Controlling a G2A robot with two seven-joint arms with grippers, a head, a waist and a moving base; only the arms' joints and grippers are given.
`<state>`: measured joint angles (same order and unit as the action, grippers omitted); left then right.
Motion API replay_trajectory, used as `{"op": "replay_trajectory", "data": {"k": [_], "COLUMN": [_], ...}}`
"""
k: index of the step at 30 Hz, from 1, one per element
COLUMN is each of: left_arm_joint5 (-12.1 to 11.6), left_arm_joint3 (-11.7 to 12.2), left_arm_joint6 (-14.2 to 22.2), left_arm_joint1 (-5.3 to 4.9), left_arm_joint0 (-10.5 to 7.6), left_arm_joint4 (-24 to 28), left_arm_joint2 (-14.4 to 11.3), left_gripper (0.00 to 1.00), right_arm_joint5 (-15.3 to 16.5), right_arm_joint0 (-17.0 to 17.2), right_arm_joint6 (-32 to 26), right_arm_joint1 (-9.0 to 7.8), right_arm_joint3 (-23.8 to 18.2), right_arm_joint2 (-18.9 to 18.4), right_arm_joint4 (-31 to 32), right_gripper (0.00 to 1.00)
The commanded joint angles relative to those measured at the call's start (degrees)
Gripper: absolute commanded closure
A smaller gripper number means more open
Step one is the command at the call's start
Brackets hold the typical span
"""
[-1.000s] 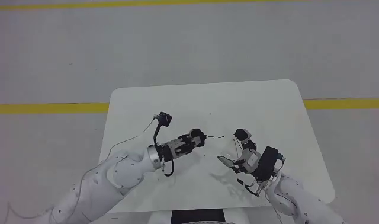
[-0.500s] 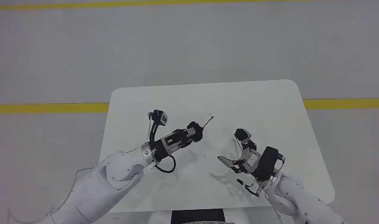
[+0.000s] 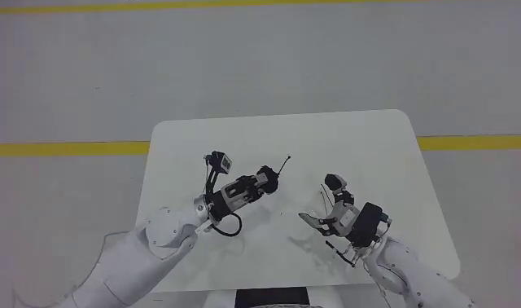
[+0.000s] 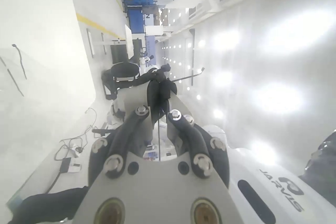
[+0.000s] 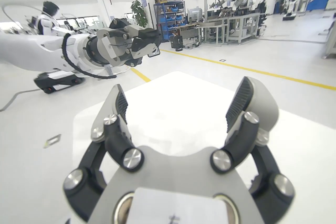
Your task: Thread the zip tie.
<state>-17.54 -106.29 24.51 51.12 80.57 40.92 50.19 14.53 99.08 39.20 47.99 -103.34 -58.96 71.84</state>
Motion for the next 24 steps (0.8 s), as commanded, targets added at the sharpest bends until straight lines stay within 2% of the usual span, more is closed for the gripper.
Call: {"op": "replay_trajectory", "data": {"k": [1,4,10,18,20,22,24], "left_arm_joint5": [1.8,4.1,7.4,8.9,8.9,8.8,8.8], "left_arm_joint3": [0.1,-0.1,0.3,0.8,0.8,0.7,0.6], "left_arm_joint6": [1.4,4.0,7.9,8.4,8.2,8.0,8.1], "left_arm_joint1": [0.19,0.49,1.25,2.22,2.38,2.53,2.57], "left_arm_joint0": [-0.09,-0.28,-0.91,-1.76,-1.82,-1.81,-1.82], "left_arm_joint4": [4.6,10.0,15.8,16.3,16.1,16.1,16.0], "left_arm_joint2": [0.1,0.2,-0.7,-1.8,-1.7,-1.6,-1.5], "left_gripper": [1.00,1.00,1.00,1.00,1.00,1.00,1.00], "right_arm_joint5": [-2.1,-4.6,-7.9,-12.3,-14.8,-18.9,-19.4], "right_arm_joint0": [0.1,-0.7,-4.1,-9.4,-10.4,-10.3,-10.2], "right_arm_joint6": [2.0,4.3,10.7,10.5,10.7,11.5,11.7], "right_arm_joint1": [0.30,0.89,2.55,5.14,5.81,6.36,6.45], "right_arm_joint3": [0.6,2.1,5.2,6.8,7.2,7.3,7.3], "right_arm_joint2": [0.6,1.5,3.8,7.3,8.0,8.3,8.4], "right_arm_joint4": [3.6,6.8,8.8,10.0,11.1,11.8,11.7], "right_gripper": [0.00,0.00,0.00,0.00,0.00,0.00,0.00]}}
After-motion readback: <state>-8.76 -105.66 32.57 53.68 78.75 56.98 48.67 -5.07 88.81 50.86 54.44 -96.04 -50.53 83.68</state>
